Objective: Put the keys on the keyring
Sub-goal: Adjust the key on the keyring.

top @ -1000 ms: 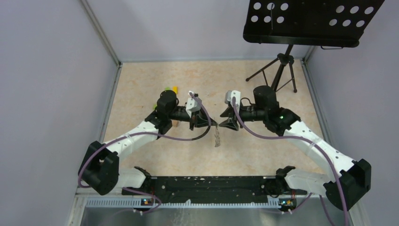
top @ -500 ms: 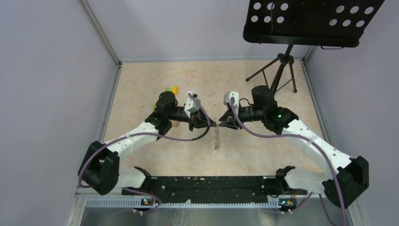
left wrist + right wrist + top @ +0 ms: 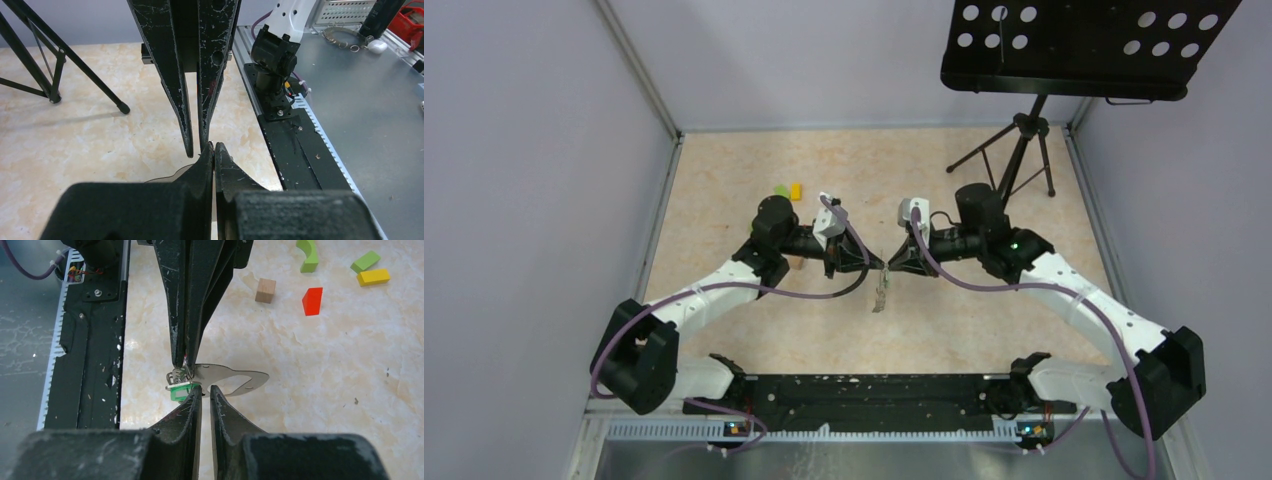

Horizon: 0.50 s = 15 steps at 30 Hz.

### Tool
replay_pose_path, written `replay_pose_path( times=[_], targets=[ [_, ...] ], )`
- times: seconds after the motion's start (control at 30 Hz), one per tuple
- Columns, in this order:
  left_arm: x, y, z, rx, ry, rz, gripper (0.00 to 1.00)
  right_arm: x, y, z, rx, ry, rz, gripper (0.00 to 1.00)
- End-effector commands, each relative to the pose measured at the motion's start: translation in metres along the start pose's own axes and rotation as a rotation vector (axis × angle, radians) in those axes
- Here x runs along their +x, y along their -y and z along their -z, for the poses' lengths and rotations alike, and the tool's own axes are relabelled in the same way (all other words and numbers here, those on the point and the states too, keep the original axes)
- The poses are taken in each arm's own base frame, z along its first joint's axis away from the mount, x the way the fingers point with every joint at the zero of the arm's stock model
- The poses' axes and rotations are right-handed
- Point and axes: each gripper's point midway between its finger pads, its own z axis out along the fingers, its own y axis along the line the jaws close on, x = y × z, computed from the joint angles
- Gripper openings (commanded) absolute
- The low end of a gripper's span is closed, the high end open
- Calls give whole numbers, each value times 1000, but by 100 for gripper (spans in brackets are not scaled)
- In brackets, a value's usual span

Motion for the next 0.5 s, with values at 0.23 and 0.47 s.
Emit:
replay_pose_path(
  times=[0.23,0.47],
  targets=[
    [-13,6,4,24,38,-85,0,-16,8,15,81,36,108,19],
    [-11,12,5,46,48,-116,0,-23,8,22,105,44,135,36]
  ],
)
